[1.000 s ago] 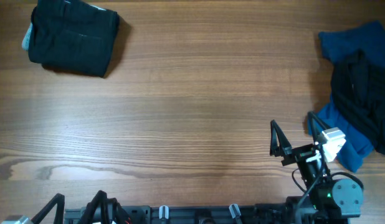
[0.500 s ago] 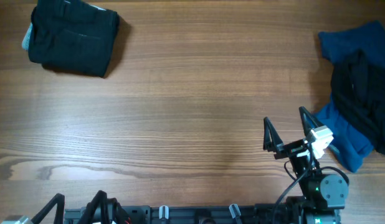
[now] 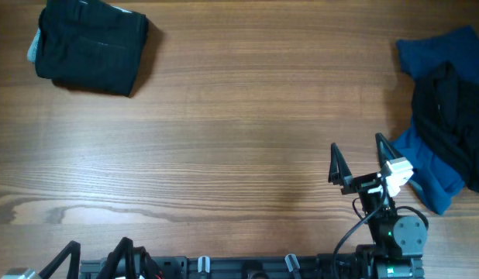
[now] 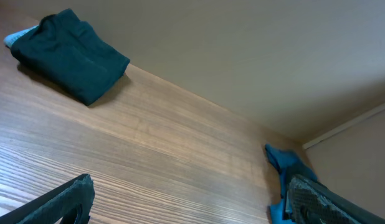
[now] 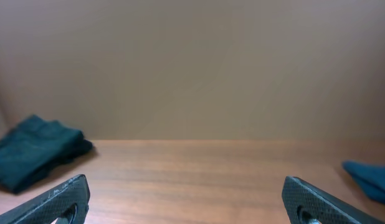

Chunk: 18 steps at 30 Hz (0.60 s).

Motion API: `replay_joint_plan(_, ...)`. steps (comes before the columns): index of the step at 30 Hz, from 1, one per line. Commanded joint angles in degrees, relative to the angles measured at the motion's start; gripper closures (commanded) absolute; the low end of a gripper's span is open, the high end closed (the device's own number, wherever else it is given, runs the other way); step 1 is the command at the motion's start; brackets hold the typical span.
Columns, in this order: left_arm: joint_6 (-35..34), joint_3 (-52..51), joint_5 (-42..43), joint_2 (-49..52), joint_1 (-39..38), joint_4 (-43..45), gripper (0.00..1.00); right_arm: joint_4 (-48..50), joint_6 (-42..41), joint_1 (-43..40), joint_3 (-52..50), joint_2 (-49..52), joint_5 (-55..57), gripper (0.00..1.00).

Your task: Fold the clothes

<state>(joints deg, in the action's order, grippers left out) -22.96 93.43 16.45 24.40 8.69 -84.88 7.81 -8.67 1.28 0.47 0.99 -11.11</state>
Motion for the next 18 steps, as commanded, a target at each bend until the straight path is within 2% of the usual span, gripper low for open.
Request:
replay_joint_plan(1,1.3,0.0,0.9,-0.2,0.1,0.1,0.00,-4.7,-0.5,-0.3,-0.2,-0.8,6.3,0.00)
replay_joint_plan(3,1.3,0.0,0.9,-0.2,0.1,0.1,0.00,-7.8,-0.3,-0.3,-0.2,-0.8,7.2,0.00)
replay_joint_plan(18,1.3,0.0,0.9,-0.2,0.1,0.1,0.00,-7.7,1.0,-0.3,-0.2,-0.8,7.1,0.00)
